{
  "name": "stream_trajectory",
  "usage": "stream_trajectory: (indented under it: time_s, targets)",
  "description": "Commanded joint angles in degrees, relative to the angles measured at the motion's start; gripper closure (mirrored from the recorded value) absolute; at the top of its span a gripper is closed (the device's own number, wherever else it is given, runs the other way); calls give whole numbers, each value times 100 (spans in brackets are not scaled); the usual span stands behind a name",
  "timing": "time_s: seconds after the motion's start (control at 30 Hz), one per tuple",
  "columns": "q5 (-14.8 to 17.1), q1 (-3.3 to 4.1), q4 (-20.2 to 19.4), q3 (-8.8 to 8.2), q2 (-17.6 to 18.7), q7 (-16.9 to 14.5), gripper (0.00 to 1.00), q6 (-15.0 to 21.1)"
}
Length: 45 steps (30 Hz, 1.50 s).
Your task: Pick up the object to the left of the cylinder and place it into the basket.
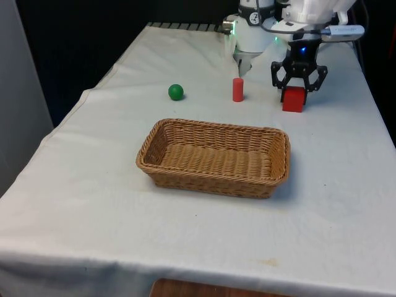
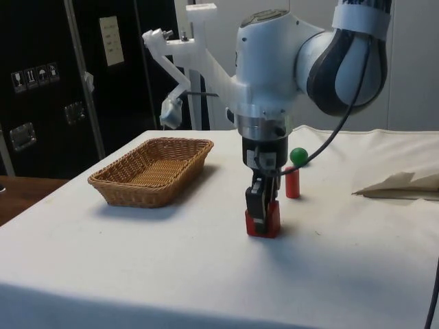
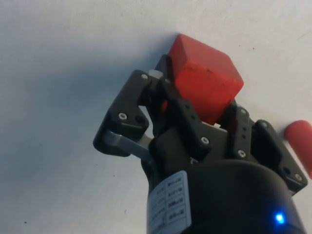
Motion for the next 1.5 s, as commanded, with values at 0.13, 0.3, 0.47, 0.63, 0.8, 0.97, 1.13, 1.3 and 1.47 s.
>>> stream_trajectory:
  time_s: [0.13, 0.3, 0.47, 0.63, 0.8, 0.97, 1.13, 1.3, 1.47]
  targets:
    - [-17, -6, -11, -34, -350, -40, 99, -304]
    - [-23, -11, 17, -74, -625, -86, 99, -590]
    - [-11, -23, 80, -120, -917, -149, 99, -922]
    - [6, -29, 212, -201, -1123, -218, 99, -1266]
    - [17, -29, 378, -292, -1272, -292, 99, -1599]
    - [40, -29, 550, -390, -1346, -384, 99, -1856]
    - [46, -29, 716, -481, -1358, -453, 99, -2045]
    - [69, -34, 900, -596, -1318, -556, 99, -2206]
    - [80, -40, 997, -670, -1255, -602, 99, -2269]
